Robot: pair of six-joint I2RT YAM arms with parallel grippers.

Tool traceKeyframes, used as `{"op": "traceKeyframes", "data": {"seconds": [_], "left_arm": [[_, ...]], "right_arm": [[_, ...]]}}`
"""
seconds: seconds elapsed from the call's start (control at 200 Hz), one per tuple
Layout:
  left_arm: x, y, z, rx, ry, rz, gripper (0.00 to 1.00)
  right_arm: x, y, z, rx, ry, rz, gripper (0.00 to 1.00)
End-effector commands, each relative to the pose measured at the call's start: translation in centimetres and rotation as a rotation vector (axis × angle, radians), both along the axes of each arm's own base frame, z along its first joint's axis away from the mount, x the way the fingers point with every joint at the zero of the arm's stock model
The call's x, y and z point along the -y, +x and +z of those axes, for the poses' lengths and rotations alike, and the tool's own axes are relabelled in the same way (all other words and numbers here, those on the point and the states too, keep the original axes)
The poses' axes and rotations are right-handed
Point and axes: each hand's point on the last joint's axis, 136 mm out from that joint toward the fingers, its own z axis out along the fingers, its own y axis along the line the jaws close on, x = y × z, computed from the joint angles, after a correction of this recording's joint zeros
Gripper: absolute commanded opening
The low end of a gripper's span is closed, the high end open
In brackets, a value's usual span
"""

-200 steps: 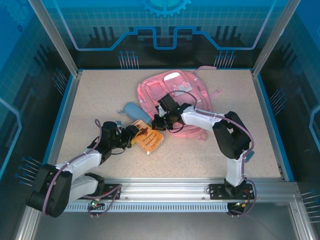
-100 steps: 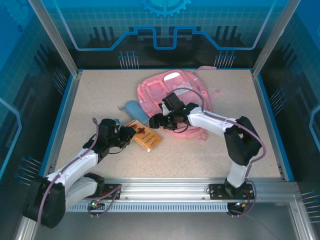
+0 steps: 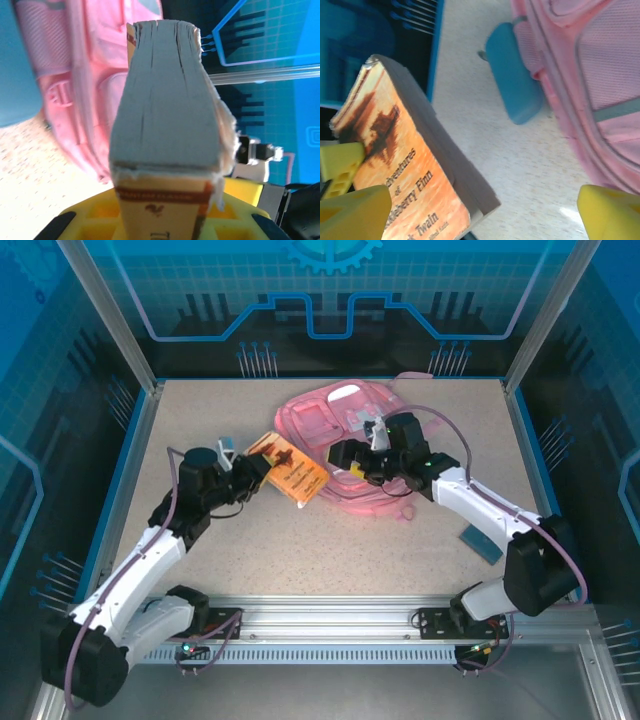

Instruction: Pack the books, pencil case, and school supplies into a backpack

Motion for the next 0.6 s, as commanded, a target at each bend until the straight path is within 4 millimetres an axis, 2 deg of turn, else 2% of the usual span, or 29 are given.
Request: {"op": "traceKeyframes", "data": {"seconds": [0.0, 0.045, 0.065, 0.145, 0.4, 0.49, 0.595], "left_arm": [[0.8, 2.8, 6.2, 0.190, -0.068, 0.009, 0.05], [1.1, 3.6, 7.1, 0.211, -0.098, 0.015, 0.05], [1.2, 3.9, 7.6, 0.223, -0.112, 0.019, 0.05], [1.5, 5.0, 8.9, 0.257, -0.160, 0.023, 0.05], [1.9, 6.2, 9.6, 0.254, -0.212, 0.033, 0.05], [2.1, 6.2, 9.8, 0.257, -0.216, 0.032, 0.05], [2.2, 6.3, 9.9, 0.258, -0.210, 0.031, 0.05]], "right_arm": [[-0.9, 0.0, 3.1, -0.034, 0.250, -0.002, 1.00], [-1.3, 0.4, 4.3, -0.022, 0.320, -0.007, 1.00], [-1.4, 0.3, 3.6, -0.046, 0.337, -0.014, 1.00], [-1.9, 0.8, 4.5, -0.056, 0.428, -0.029, 1.00], [-3.5, 3.4, 5.2, -0.110, 0.620, -0.059, 0.99], [-4.4, 3.8, 4.7, -0.134, 0.651, -0.055, 0.92], [-4.9, 3.8, 4.1, -0.152, 0.655, -0.057, 0.76]]}}
